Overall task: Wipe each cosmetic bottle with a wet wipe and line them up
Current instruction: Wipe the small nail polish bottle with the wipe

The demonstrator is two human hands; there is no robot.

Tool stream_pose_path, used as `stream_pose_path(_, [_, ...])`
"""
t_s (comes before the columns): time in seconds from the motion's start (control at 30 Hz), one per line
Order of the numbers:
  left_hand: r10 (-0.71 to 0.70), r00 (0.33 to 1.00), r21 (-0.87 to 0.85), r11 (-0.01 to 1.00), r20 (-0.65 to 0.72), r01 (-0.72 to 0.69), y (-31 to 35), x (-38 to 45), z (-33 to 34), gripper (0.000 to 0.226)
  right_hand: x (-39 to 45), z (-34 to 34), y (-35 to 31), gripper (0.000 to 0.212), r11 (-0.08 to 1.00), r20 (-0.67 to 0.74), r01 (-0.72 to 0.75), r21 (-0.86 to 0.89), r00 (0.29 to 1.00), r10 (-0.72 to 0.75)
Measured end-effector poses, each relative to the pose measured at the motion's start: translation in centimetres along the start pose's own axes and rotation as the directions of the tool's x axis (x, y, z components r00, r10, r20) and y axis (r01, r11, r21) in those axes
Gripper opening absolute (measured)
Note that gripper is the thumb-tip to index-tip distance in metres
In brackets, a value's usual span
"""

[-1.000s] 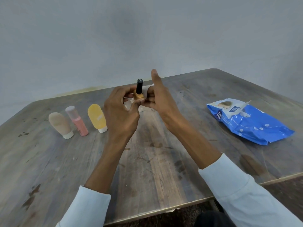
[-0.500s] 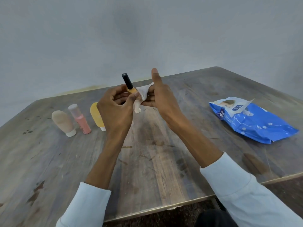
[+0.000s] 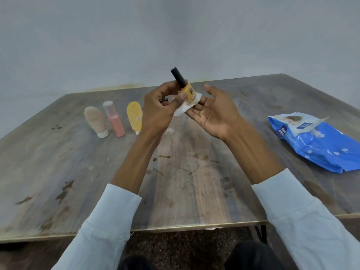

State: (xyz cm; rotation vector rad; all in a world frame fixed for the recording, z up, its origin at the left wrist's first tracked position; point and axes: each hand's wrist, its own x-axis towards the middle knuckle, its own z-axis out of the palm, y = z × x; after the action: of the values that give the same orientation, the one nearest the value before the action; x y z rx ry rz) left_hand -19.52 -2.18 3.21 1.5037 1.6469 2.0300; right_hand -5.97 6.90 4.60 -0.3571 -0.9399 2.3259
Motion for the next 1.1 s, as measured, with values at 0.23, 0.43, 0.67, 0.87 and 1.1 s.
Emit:
stream_pose_path(0.23, [0.031, 0.998, 0.072, 0.997, 0.055, -0.035, -0.3, 0.2, 0.0, 0.031, 0.1, -0.3, -0.6, 0.053, 0.993, -0.069, -0.016, 0.116, 0.997, 0.024])
stream_pose_path(0.43, [0.068, 0.997, 0.114, 0.991, 0.027, -0.071, -0.4, 0.2, 0.3, 0.027, 0.1, -0.5, -0.5, 0.049, 0.996, -0.064, -0.071, 0.055, 0.995, 0.074])
stream_pose_path(0.67, [0.119, 0.991, 0.213, 0.968, 0.06, -0.129, -0.5, 0.1, 0.5, 0.028, 0.1, -0.5, -0.6, 0.053, 0.999, -0.159, 0.051, -0.015, 0.986, -0.053])
stream_pose_path(0.87, [0.182, 0.978, 0.323, 0.936, -0.103, -0.14, 0.1, -0.5, 0.9, 0.032, 0.0, 1.1, 1.0, 0.062, 0.621, -0.026, 0.29, -0.728, 0.893, -0.448])
stream_pose_path(1.1, [0.247, 0.921, 0.337, 0.931, -0.301, -0.14, 0.7, -0.8, 1.2, 0.027, -0.7, 2.3, 2.3, 0.082, 0.326, 0.191, 0.475, -0.818, 0.758, -0.624])
